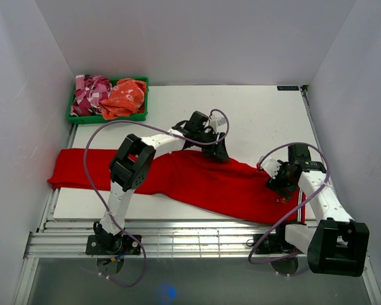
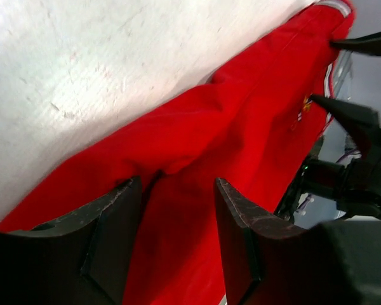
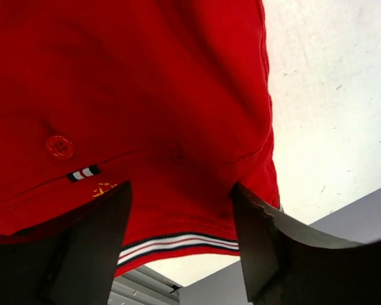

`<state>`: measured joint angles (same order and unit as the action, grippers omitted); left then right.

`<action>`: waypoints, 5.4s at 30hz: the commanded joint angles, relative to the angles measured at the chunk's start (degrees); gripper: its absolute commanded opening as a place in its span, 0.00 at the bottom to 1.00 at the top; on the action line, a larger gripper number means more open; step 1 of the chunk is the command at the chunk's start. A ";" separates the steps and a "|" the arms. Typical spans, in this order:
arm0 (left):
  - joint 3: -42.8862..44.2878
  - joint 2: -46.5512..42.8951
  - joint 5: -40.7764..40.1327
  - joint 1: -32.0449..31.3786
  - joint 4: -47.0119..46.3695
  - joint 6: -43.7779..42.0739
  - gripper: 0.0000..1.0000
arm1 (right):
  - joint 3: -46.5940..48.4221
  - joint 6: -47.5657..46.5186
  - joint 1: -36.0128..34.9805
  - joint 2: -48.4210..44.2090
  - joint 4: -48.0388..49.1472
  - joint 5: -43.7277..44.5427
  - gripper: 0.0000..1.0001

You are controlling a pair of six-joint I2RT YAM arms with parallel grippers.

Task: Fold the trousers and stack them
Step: Fold the trousers

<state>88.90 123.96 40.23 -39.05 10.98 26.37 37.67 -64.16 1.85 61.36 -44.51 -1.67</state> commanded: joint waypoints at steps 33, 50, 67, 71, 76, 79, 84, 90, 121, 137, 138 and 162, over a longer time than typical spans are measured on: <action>-8.22 0.76 14.79 -0.95 -47.08 38.22 0.55 | 0.30 -5.89 1.58 8.95 -0.23 -2.72 0.08; 1.26 2.95 7.16 6.69 -41.24 23.32 0.00 | -0.41 -7.91 1.67 7.72 -1.19 -1.23 0.08; 3.57 -17.16 -11.49 31.65 6.66 -13.85 0.98 | 30.07 0.08 7.55 34.07 -7.24 4.40 0.08; 2.51 -21.38 -10.08 35.00 19.84 -27.83 0.98 | 43.16 2.54 8.61 41.19 -15.22 3.70 0.51; -6.89 -28.68 -14.12 35.79 29.00 -36.47 0.95 | 58.46 8.07 8.53 44.98 -23.68 -1.74 0.82; -11.99 -31.49 -13.69 36.41 32.08 -37.97 0.92 | 63.49 11.58 8.44 45.86 -30.54 -10.78 0.69; -16.65 -34.75 -3.77 36.59 35.51 -42.54 0.85 | 52.53 11.16 2.65 40.78 -30.46 -23.27 0.36; -20.17 -33.61 -2.41 36.67 37.88 -42.28 0.79 | 46.96 16.16 -1.84 45.14 -23.96 -37.86 0.34; -22.82 -23.66 -10.79 58.11 37.53 -39.64 0.73 | 53.65 15.65 10.72 53.17 -26.41 -19.86 0.73; -8.04 -19.81 -30.38 66.03 40.35 -31.91 0.59 | 53.82 22.76 8.61 53.06 -28.70 -10.90 0.66; -8.48 -19.72 -31.69 66.12 40.08 -31.73 0.58 | 53.91 23.11 8.70 53.33 -29.05 -10.72 0.66; -14.55 -19.64 -36.71 68.23 34.98 -33.23 0.57 | 48.64 26.63 8.96 55.18 -25.36 -6.85 0.68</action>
<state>74.28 104.55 4.38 28.82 46.28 -6.44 86.65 -38.06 10.63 117.49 -70.22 -8.88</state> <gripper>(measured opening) 0.569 0.671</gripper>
